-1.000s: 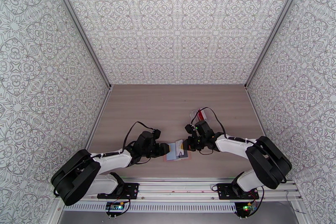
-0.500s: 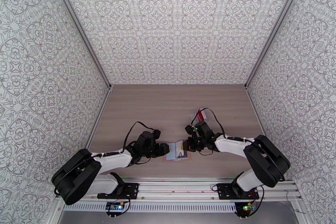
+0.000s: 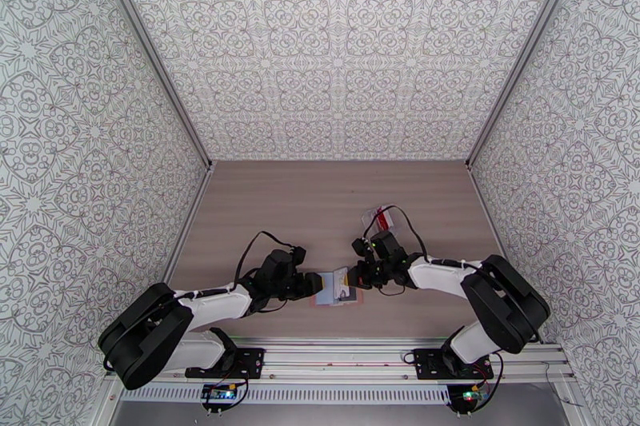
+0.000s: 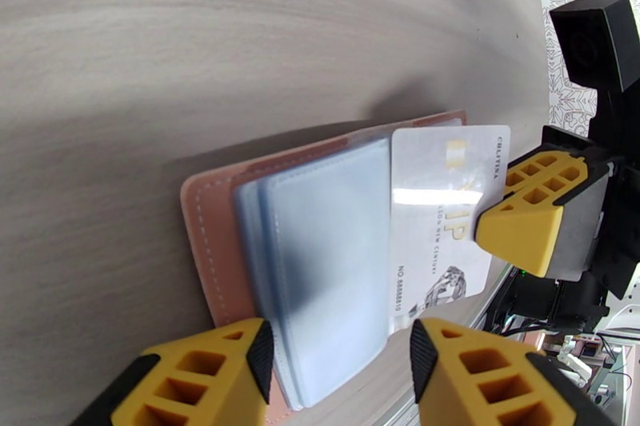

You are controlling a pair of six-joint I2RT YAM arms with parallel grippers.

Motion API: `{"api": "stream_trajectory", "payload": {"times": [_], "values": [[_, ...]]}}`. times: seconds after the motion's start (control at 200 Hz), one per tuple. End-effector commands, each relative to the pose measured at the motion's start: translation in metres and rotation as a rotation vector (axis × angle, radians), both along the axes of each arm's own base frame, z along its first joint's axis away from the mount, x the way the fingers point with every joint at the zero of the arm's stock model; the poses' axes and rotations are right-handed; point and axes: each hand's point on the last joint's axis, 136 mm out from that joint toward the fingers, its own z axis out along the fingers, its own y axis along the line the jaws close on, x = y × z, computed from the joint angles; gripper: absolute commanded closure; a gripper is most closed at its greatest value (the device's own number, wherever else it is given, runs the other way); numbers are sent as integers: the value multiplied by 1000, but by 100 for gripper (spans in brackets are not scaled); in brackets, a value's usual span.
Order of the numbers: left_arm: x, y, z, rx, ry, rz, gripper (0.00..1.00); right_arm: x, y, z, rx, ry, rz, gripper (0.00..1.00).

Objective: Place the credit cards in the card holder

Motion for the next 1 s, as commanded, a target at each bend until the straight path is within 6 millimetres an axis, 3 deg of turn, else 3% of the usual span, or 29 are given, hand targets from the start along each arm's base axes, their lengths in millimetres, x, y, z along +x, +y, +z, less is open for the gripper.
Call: {"api": "stream_trajectory", "payload": {"times": [0.0,0.315,0.995], "values": [[-2,2,-6,23,10,-2,47,-8,0,-8,-10,32,6,100],[-3,2,-7,27,14,-5,48,-7,4,-4,14,40,-2,100],[-4,2,-8,27,14,-1,48,-15,4,-13,7,60,11,100]]}}
